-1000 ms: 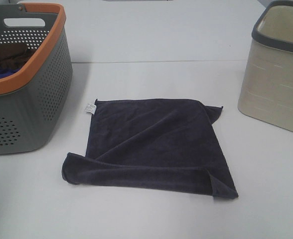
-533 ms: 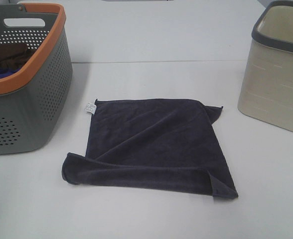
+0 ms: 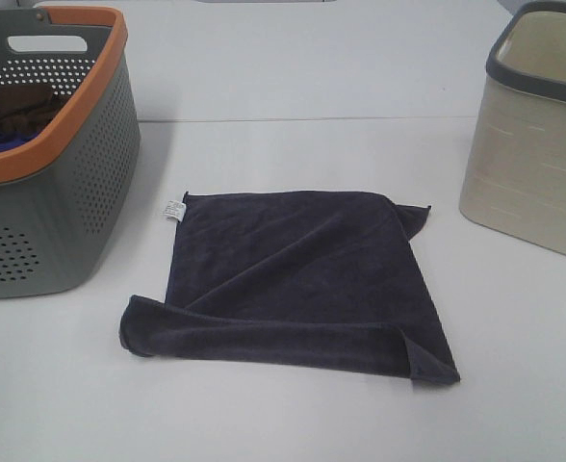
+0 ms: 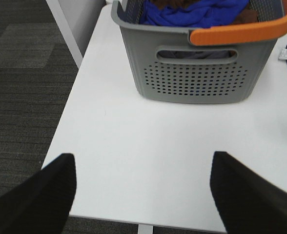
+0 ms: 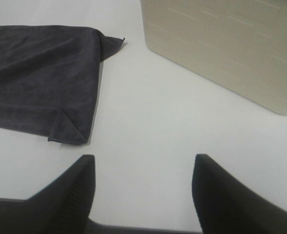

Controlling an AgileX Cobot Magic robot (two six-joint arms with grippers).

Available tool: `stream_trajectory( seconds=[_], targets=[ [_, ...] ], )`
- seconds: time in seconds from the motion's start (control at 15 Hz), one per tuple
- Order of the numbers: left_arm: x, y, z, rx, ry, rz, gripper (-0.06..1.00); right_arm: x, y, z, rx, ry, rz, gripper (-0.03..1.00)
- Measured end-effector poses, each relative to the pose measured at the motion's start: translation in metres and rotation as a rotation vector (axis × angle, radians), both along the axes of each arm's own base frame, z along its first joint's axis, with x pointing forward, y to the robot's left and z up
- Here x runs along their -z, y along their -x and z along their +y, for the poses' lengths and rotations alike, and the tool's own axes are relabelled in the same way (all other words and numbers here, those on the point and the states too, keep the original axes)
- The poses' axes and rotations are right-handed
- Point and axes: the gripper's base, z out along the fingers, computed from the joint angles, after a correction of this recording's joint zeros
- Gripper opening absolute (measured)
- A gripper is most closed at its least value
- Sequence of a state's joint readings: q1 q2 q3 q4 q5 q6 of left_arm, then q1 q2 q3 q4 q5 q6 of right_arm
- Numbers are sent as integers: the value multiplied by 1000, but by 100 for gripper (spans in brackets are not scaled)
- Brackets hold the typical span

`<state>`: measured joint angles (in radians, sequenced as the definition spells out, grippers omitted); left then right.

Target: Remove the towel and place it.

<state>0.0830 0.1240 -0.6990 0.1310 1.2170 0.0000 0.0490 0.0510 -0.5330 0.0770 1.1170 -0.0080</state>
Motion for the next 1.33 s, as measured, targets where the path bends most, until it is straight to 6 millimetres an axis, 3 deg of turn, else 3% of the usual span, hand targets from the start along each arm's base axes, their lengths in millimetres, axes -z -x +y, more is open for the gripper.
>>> stream_trajectory(
  seconds=[0.27,0.4,0.67,1.33],
  targets=[
    [30,9,-4,23,28,-19,72,3,7,0,0,-2,-50,52],
    [38,1,-9,69,82,-30,72,4,5,0,1,-3,-60,52],
    [43,-10,-11,91,102,-100,72,6,3,0,-1,0,-67,52],
    [43,-10,-12,187,119,-100,72,5,2,0,0,-1,-72,52]
  ],
)
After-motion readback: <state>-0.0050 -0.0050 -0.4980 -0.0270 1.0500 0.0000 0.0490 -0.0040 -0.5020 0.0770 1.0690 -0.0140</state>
